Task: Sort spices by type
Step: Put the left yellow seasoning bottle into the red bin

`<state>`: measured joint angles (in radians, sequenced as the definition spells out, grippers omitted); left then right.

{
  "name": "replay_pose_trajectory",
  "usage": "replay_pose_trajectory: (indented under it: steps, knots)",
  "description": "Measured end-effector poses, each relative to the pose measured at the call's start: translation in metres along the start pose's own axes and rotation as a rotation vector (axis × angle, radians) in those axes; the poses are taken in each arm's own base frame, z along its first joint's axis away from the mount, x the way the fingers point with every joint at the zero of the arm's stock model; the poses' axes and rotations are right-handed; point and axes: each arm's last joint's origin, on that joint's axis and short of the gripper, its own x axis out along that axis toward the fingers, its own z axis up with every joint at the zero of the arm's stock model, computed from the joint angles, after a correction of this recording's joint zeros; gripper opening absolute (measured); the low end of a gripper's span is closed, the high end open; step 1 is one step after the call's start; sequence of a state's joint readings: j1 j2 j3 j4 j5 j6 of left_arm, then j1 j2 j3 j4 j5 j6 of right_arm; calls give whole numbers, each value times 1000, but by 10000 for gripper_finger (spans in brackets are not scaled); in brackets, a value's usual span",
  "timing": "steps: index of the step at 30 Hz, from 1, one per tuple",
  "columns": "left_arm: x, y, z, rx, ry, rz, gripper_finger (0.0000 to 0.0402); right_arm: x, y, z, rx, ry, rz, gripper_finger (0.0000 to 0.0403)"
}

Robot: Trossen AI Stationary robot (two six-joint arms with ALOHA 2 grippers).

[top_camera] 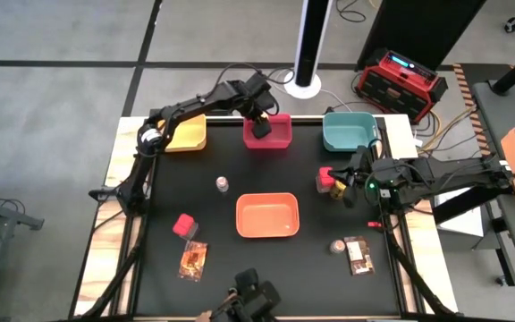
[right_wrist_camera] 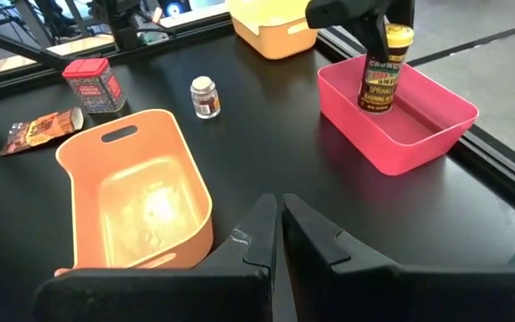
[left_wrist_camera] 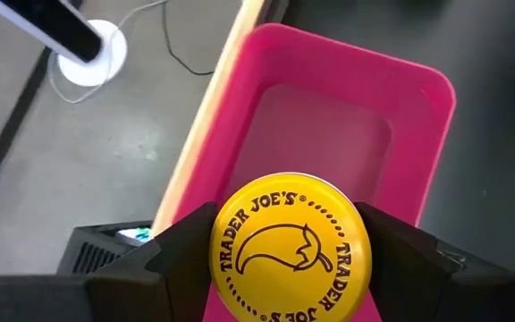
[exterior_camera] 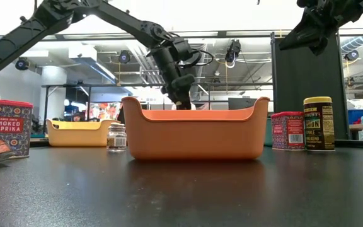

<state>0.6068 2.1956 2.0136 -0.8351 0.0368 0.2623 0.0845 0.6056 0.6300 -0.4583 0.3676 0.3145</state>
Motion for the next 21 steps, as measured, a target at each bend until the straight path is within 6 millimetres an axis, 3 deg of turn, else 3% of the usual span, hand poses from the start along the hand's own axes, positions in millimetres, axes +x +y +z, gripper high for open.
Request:
replay_pose_trajectory:
  steps: [11,21]
  knots:
    - [10,7,-11,8,40,27,220,0,0,0,-1,0,0,13]
    - [10,7,-9,10,17,33,220,0,0,0,-4,0,0,13]
